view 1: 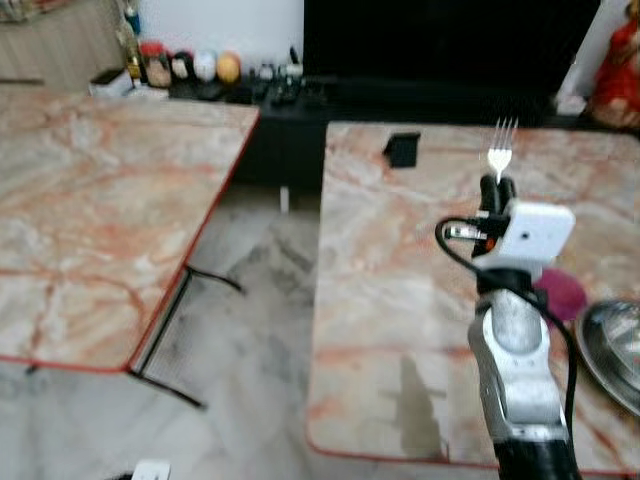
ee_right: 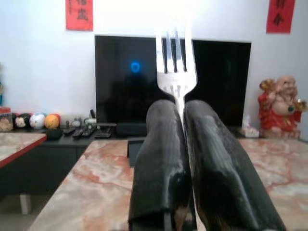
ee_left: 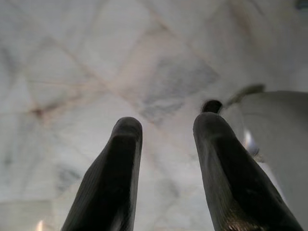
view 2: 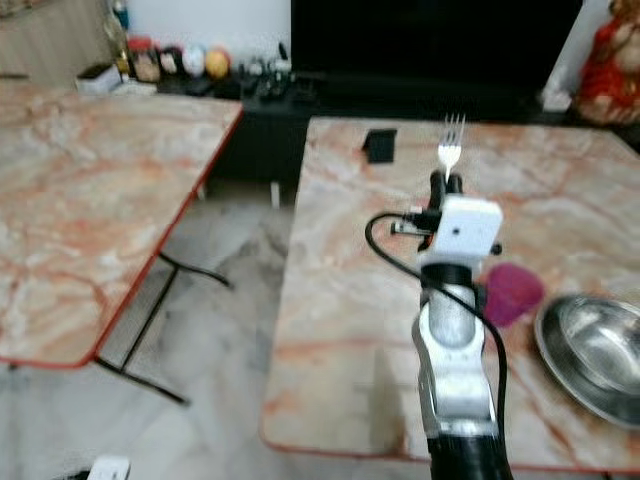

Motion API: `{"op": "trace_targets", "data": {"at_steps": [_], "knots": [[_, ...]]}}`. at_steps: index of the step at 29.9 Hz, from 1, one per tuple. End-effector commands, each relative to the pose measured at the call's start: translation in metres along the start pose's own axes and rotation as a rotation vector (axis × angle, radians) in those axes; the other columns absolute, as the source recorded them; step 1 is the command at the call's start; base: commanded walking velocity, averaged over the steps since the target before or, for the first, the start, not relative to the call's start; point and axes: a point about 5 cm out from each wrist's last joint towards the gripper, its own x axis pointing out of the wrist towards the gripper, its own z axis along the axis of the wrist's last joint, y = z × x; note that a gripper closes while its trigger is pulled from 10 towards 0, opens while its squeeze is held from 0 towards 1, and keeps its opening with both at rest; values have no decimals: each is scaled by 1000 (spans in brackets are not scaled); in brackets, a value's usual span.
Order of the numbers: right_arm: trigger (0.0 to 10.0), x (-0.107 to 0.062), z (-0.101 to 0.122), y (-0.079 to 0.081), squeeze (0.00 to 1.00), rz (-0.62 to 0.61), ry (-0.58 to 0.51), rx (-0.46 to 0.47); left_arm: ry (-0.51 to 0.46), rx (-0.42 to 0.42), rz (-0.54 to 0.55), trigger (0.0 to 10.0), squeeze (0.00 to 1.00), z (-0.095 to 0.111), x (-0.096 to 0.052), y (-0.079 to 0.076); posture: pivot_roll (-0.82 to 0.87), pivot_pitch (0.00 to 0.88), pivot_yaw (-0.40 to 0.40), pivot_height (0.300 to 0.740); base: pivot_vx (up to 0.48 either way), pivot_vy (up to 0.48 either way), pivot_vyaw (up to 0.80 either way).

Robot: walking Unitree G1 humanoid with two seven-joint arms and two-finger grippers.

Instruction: Setting the table

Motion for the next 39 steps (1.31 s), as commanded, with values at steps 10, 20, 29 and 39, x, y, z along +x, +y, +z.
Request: {"op": "trace_targets", "data": {"at_steps": [10,20,29,39], "knots": [[10000,4,8,-5,0,-6,-30,-12,7,-12,5,10000,0,-3,-1,1,38,0,-37,711,0,-377,0],[10000,3,8,-11,0,-23,-27,-25,7,-13,5,10000,0,-3,-1,1,33,0,-35,711,0,-377,0],[10000,3,9,-19,0,-48,-23,-50,6,-8,3,10000,0,-2,0,1,26,0,-30,711,0,-377,0],[10000,13,7,-35,0,-68,10,-86,9,-9,-3,10000,0,-1,0,1,14,0,-25,711,0,-149,0]]}}
